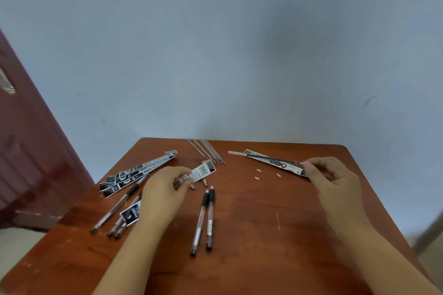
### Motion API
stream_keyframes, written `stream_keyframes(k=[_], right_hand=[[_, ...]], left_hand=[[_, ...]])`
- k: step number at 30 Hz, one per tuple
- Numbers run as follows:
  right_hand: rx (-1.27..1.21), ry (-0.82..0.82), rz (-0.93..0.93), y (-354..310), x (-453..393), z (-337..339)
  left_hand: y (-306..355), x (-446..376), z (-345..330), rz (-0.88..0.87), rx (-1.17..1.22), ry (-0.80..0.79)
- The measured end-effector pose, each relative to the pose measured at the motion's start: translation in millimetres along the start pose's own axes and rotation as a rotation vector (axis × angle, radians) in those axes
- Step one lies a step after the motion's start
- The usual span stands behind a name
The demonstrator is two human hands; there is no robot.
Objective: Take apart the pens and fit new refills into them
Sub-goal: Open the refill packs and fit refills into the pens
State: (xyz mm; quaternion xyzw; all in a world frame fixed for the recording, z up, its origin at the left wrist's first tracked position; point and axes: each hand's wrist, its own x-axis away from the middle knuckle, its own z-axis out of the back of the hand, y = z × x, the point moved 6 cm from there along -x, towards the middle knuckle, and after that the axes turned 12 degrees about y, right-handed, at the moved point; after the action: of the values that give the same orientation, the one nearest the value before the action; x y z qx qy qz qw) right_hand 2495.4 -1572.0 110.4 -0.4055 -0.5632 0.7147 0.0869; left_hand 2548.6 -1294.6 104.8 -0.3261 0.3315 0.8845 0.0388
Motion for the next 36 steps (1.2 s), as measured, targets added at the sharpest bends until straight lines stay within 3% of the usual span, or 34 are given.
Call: stream_keyframes(k=[7, 13, 21, 30, 36], right_hand=[[-0.008, -0.129, 0.003, -7.5, 38.5, -30.0], [-0.059, -0.201, -0.238, -9.2, 55.9, -73.3], [-0.266, -0.053, -0.589, 6.7, 64.5, -103.3], [-0.252, -0.109, -0.614, 17.5, 67.6, -108.9], [-0.257, -0.122, -0.572, 19.6, 67.2, -109.0]], left_hand=[[-38.4, 6.6, 41.2, 0.098, -0.162, 0.042], [-65.4, -13.2, 48.4, 0.015, -0.238, -0.045], [-99.9, -60.2, 20.2, -0.073, -0.273, -0.140], [-122.6, -86.6, -23.3, -0.168, -0.239, -0.216], [-100.1, -80.6, -4.1, -0.216, -0.144, -0.091]])
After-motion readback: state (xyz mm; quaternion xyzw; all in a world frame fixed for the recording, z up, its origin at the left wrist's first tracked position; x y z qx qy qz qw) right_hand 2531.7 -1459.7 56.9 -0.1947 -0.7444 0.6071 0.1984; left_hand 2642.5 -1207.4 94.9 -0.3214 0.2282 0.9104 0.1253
